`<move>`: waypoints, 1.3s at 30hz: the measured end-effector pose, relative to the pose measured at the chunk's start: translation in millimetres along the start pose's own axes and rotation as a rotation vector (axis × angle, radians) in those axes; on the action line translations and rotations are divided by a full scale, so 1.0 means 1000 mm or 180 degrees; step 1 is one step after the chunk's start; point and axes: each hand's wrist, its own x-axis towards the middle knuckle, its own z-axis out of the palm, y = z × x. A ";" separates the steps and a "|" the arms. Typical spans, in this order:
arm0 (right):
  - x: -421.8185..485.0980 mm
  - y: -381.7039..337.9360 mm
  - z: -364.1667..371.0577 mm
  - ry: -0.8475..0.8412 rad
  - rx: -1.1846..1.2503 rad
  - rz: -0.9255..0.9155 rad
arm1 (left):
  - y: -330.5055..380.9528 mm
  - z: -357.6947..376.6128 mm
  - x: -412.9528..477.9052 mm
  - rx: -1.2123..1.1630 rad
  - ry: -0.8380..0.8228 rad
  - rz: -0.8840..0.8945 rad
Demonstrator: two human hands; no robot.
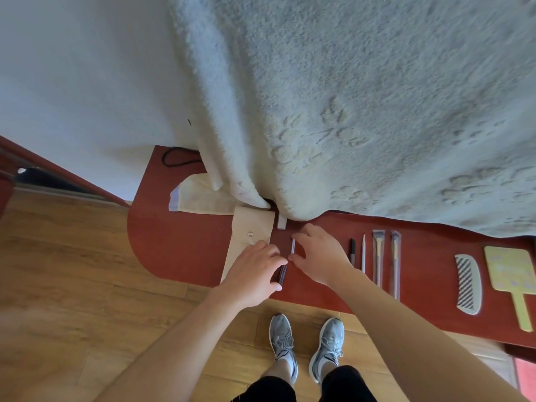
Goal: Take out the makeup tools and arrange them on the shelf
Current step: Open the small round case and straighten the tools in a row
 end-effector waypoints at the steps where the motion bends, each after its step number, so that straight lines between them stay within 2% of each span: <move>1: 0.000 0.000 0.000 0.0001 0.0006 -0.0004 | 0.001 0.000 0.000 -0.0011 0.0005 -0.0005; 21: -0.044 0.063 -0.027 0.0294 -0.0150 0.0127 | 0.069 0.012 0.028 -0.0262 0.0134 -0.0040; 39: -0.048 0.092 -0.028 0.0216 -0.0327 0.0066 | 0.105 0.036 0.045 -0.0290 0.0141 -0.0080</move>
